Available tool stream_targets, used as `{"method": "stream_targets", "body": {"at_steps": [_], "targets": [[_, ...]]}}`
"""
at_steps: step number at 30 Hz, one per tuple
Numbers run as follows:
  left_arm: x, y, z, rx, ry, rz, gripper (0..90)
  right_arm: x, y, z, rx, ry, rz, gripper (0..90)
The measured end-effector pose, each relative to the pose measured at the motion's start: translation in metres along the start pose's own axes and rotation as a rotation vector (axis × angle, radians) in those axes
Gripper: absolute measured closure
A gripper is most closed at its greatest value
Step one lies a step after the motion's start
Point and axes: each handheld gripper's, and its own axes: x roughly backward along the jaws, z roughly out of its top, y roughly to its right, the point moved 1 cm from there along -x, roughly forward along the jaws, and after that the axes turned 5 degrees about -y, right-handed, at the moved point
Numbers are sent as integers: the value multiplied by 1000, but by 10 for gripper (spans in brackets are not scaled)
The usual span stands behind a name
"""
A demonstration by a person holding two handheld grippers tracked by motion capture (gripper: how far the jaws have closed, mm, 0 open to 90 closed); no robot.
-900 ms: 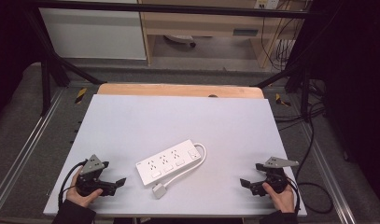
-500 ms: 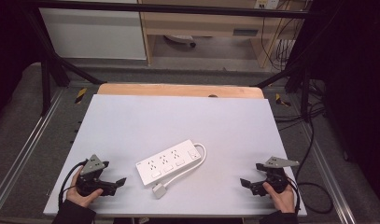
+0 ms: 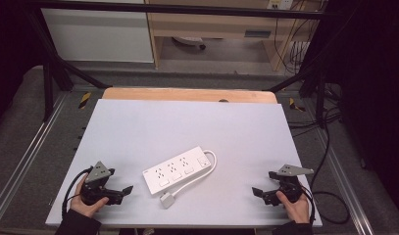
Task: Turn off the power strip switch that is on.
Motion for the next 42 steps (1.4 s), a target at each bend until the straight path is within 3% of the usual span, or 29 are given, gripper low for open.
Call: {"method": "stream_targets", "body": {"at_steps": [42], "targets": [[2,20,30,-40,6,-5,43,1,1,0,4,2,-6,8]]}}
